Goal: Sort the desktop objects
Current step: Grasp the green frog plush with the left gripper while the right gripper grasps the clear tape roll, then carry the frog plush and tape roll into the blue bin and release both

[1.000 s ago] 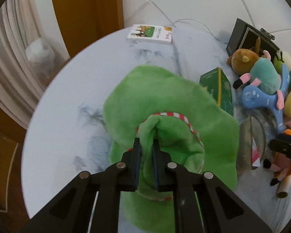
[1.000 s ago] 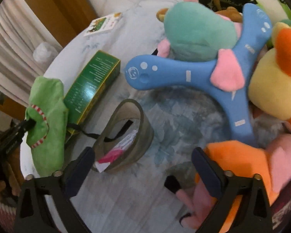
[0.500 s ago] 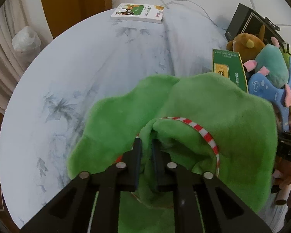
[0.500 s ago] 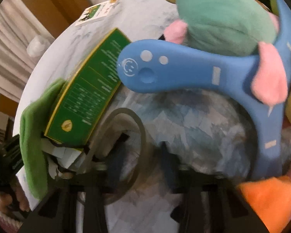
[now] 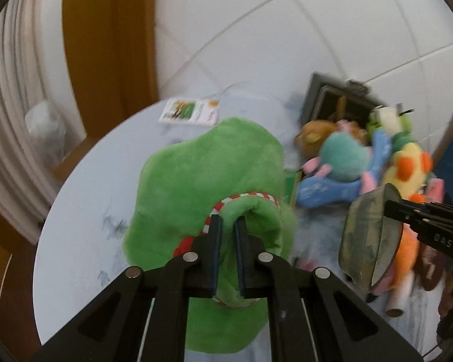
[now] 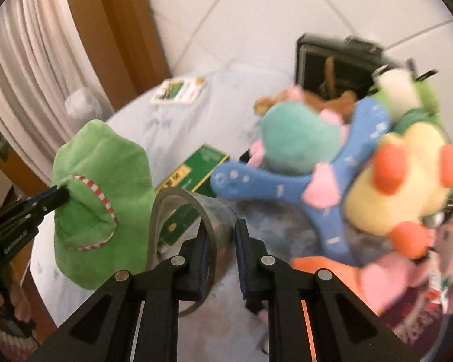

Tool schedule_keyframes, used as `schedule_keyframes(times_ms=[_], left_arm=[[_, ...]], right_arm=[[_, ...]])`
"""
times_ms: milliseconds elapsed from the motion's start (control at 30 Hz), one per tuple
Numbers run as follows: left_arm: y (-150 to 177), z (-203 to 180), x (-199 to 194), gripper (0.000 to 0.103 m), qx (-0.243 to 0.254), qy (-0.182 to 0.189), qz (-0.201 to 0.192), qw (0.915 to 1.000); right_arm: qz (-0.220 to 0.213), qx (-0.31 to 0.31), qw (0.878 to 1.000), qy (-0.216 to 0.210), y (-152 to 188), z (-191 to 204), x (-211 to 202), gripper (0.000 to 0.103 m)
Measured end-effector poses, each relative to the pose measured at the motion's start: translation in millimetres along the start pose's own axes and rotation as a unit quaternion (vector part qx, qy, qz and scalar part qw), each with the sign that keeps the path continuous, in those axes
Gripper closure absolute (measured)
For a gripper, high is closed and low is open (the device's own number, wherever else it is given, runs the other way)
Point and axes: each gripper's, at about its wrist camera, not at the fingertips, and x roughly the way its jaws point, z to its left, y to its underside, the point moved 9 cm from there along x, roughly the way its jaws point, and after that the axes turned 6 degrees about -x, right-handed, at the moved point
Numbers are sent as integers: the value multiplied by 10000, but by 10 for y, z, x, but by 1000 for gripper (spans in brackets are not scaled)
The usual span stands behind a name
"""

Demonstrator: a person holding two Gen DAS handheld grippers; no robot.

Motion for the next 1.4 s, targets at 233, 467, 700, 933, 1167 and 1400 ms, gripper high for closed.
schedule_keyframes(times_ms=[233, 467, 700, 933, 1167, 1400], left_arm=[[-119, -590, -486, 94, 345, 531, -387, 9972], [-163, -1317, -937, 94, 859, 1068, -667, 9883], [-158, -2259, -1357, 94, 1355, 1756, -878, 9711], [-160, -3350, -1855, 94, 1806, 2512, -1131, 9442], [-79, -4541, -2449, 94, 2105, 3240, -1351, 9124], [200, -5818, -3015, 94, 2440, 3761, -1272, 8848]], right_arm=[[-454, 224, 9981, 346, -11, -164, -605, 87], [-961, 542, 9909, 774, 183, -498, -1392, 87], [-1480, 922, 9745, 1410, 397, -1002, -2333, 87], [-1945, 1333, 9489, 2098, 661, -1592, -3381, 87], [-2278, 1743, 9157, 2816, 1083, -2220, -4450, 87], [-2347, 2133, 8859, 3387, 1638, -3022, -5388, 87]])
